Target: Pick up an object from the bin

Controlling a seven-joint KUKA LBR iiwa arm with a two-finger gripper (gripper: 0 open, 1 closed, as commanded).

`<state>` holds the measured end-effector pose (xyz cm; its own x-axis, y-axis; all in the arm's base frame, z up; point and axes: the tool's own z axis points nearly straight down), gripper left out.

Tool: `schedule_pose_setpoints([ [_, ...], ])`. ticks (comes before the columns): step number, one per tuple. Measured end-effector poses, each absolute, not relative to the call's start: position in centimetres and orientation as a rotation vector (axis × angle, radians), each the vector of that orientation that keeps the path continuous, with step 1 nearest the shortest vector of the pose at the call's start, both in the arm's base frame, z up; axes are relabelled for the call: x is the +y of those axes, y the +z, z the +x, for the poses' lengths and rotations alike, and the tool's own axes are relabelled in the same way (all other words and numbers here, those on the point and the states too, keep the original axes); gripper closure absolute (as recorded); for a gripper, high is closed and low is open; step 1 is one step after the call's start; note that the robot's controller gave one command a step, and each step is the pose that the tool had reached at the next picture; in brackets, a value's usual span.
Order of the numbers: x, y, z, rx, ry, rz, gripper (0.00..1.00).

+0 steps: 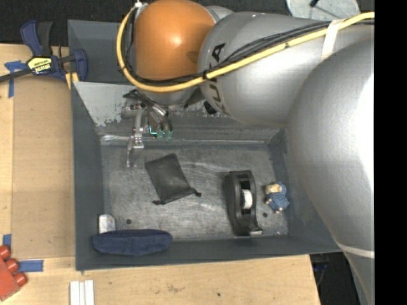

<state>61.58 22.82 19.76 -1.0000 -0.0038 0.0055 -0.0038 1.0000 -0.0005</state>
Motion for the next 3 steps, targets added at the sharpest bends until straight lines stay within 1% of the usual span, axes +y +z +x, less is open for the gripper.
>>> schedule_pose_setpoints([
  [1, 14.9, 7.1, 58.6, -3.146, -0.009, 0.168, 0.0],
  [2, 8.8, 10.2, 62.5, -3.116, 0.004, 0.466, 0.0],
  [3, 8.4, 11.1, 60.1, -3.142, -0.001, -0.091, 0.0],
])
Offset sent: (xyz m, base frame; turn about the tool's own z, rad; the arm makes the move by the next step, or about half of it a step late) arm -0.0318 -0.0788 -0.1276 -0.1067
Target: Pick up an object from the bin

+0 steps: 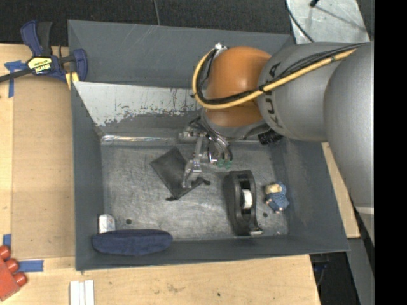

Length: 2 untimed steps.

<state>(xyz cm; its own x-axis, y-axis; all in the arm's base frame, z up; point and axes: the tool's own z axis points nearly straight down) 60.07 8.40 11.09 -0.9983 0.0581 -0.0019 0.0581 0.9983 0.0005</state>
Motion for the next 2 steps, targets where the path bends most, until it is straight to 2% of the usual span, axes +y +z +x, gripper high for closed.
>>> schedule_pose_setpoints([
  [1, 8.09, 7.51, 58.36, 3.105, 0.006, 0.405, 0.0],
  [2, 8.08, 7.76, 58.6, 3.107, 0.004, 0.405, 0.0],
])
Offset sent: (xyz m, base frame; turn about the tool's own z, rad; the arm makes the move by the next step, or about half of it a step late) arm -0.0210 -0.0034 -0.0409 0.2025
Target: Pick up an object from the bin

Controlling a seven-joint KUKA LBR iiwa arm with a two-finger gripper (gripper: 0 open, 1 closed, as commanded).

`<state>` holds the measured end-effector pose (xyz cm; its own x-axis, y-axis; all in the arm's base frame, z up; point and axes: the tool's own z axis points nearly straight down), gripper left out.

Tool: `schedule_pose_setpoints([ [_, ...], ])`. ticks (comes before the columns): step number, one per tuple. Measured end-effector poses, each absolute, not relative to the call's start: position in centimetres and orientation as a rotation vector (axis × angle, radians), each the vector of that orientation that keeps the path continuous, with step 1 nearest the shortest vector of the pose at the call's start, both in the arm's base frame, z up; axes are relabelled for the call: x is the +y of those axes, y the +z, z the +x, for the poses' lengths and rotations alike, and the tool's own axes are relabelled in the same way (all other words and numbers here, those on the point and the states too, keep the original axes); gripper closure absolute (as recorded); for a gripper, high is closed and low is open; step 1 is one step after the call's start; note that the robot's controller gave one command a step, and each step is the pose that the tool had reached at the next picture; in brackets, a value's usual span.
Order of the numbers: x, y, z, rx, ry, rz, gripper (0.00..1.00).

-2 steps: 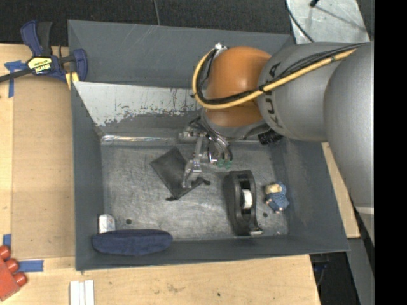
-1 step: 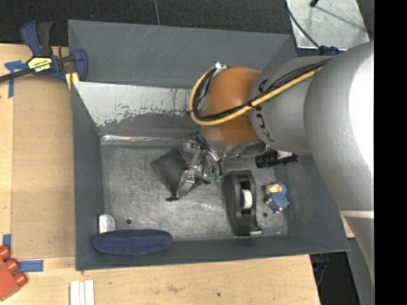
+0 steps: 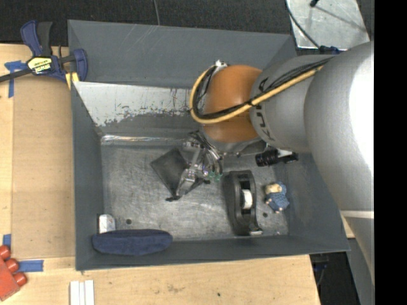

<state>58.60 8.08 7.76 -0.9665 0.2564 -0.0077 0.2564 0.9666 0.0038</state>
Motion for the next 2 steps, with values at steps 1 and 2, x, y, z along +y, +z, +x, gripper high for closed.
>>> schedule_pose_setpoints([
  [1, 8.0, 8.1, 58.9, 3.097, 0.007, 0.406, 1.0],
  [2, 7.9, 13.5, 59.2, 3.105, 0.004, 0.408, 1.0],
])
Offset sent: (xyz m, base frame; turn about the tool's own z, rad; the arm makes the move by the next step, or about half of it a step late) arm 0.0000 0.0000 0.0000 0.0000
